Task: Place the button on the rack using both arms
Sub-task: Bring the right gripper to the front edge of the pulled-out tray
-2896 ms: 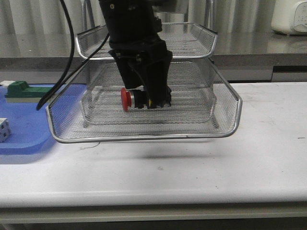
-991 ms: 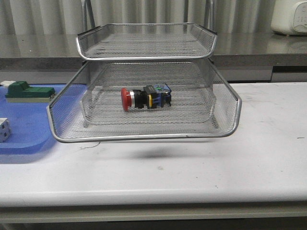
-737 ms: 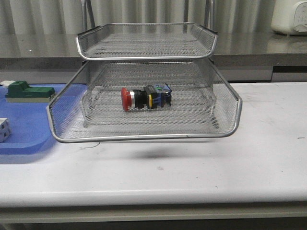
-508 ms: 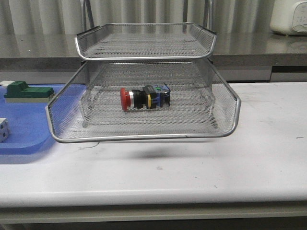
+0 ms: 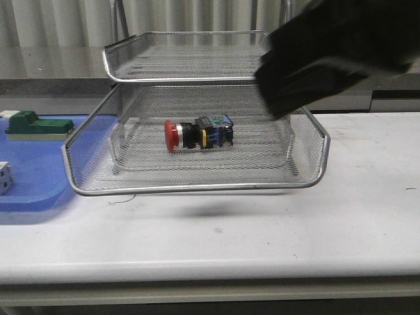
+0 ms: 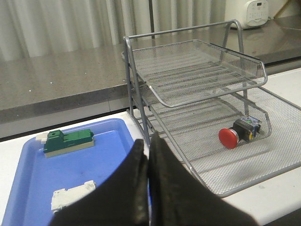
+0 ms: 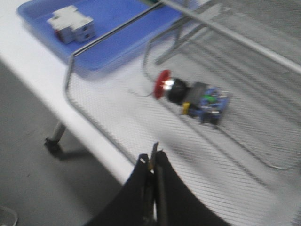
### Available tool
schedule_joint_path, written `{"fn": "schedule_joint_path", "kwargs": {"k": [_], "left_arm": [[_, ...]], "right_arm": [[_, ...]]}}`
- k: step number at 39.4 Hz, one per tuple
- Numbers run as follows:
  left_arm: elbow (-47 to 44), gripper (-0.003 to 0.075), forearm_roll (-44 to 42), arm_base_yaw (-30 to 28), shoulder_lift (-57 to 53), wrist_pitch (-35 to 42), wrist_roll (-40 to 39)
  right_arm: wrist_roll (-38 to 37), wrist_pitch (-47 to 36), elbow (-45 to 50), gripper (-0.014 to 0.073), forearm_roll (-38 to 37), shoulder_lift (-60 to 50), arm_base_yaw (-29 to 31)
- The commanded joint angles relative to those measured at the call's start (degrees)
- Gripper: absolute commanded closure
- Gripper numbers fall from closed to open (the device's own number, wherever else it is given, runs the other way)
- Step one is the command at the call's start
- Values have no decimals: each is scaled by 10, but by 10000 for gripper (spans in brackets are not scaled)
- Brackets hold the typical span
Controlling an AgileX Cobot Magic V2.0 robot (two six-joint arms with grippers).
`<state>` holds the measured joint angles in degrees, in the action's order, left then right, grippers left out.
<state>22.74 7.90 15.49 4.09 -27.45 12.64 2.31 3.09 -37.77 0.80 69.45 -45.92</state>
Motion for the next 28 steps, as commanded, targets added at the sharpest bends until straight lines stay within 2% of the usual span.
{"fn": "schedule_joint_path", "kwargs": {"k": [1, 6, 12, 28], "left_arm": [[14, 739, 9, -2, 6, 48, -5], [14, 739, 9, -2, 6, 48, -5], [14, 739, 9, -2, 6, 48, -5], [14, 739, 9, -2, 6, 48, -5]], "right_arm": [[6, -41, -40, 703, 3, 45, -48], [5, -24, -65, 703, 16, 119, -94], [5, -5, -89, 703, 17, 176, -103], [6, -5, -147, 703, 11, 252, -27]]}}
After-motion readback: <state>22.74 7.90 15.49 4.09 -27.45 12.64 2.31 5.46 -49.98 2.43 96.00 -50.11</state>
